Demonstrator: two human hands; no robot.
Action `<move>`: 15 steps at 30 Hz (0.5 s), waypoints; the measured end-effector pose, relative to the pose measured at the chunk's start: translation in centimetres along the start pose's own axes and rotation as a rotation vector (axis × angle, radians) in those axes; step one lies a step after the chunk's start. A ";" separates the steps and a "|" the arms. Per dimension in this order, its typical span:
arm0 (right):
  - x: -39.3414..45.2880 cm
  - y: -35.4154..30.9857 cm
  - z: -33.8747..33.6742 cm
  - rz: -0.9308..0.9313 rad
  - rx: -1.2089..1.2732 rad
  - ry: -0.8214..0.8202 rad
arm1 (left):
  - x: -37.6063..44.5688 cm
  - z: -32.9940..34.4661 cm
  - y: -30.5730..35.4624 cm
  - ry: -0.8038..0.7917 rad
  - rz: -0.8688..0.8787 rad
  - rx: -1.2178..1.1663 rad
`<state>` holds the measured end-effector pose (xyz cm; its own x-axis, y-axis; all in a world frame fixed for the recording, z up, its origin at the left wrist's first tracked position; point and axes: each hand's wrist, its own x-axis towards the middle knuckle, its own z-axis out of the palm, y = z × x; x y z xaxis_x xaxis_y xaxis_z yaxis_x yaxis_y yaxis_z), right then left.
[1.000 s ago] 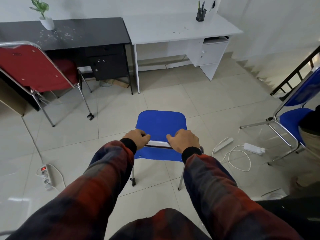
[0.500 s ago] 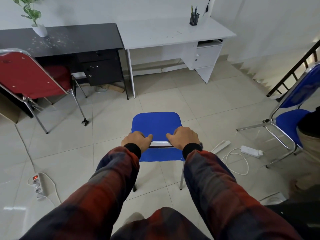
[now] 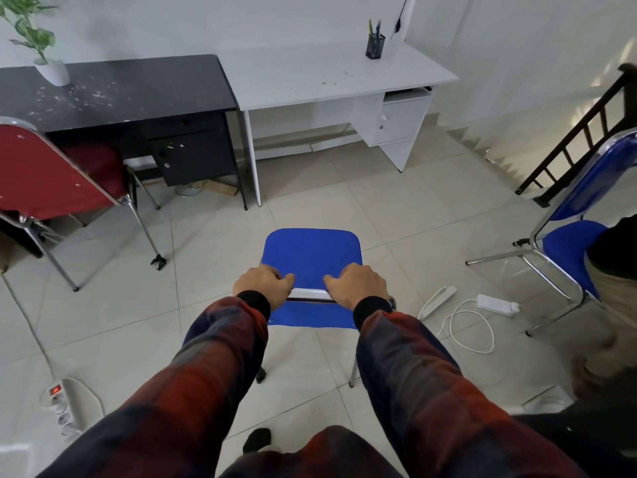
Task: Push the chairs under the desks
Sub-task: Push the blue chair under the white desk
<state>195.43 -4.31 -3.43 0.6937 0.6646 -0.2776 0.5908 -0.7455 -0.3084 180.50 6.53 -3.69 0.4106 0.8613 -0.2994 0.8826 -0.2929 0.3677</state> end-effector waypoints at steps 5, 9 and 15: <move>1.0 -3.4 0.6 0.037 0.026 0.058 | 3.5 -2.1 -1.8 -0.032 0.052 0.004; 0.6 -5.7 1.7 0.052 0.043 0.230 | 5.5 -3.4 -3.2 -0.040 0.082 0.004; 1.0 -8.6 2.2 0.258 -0.142 0.152 | 8.1 -5.0 -4.4 -0.052 0.115 0.016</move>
<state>190.09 2.84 -3.08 0.8751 0.4462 -0.1873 0.4320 -0.8948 -0.1132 178.77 16.82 -3.36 0.5202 0.7991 -0.3013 0.8323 -0.3953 0.3885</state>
